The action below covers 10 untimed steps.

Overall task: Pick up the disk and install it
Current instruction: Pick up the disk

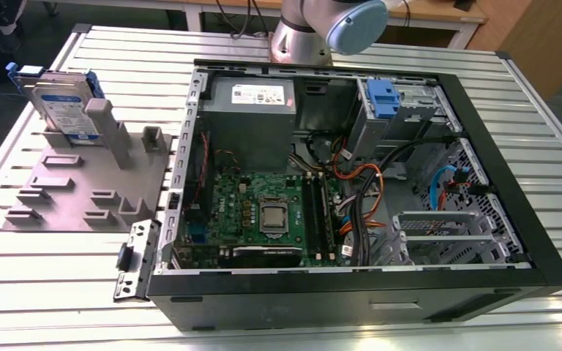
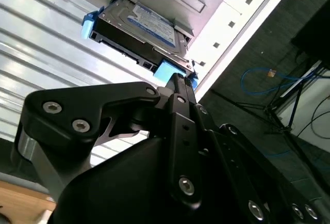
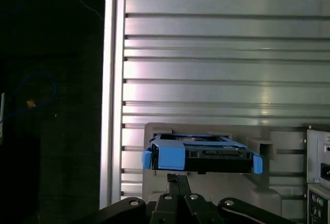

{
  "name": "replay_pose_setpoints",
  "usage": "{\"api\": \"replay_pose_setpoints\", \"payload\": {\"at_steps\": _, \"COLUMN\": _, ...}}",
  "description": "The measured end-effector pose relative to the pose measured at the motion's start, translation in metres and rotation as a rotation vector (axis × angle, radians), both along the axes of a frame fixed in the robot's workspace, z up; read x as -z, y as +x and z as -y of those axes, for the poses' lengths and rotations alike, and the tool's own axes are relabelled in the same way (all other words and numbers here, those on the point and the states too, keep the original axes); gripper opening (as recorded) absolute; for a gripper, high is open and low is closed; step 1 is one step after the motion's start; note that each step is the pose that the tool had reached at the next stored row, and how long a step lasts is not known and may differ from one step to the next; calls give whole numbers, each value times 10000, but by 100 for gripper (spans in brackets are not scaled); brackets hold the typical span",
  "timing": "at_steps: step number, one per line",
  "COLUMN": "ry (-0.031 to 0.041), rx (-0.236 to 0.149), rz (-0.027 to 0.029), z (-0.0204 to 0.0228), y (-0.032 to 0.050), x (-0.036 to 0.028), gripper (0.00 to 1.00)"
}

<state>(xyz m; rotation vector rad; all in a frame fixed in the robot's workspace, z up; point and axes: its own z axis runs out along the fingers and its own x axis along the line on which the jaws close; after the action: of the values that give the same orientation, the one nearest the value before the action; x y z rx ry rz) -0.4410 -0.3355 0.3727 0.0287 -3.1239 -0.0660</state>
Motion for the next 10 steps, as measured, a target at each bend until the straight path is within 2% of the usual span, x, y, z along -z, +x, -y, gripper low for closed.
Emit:
{"api": "replay_pose_setpoints", "payload": {"at_steps": 6, "ry": 0, "rx": -1051, "rz": -1, "z": 0, "y": 0, "x": 2, "gripper": 11}}
{"api": "replay_pose_setpoints", "payload": {"at_steps": 10, "ry": 0, "rx": -1136, "rz": -1, "z": 0, "y": 0, "x": 2, "gripper": 11}}
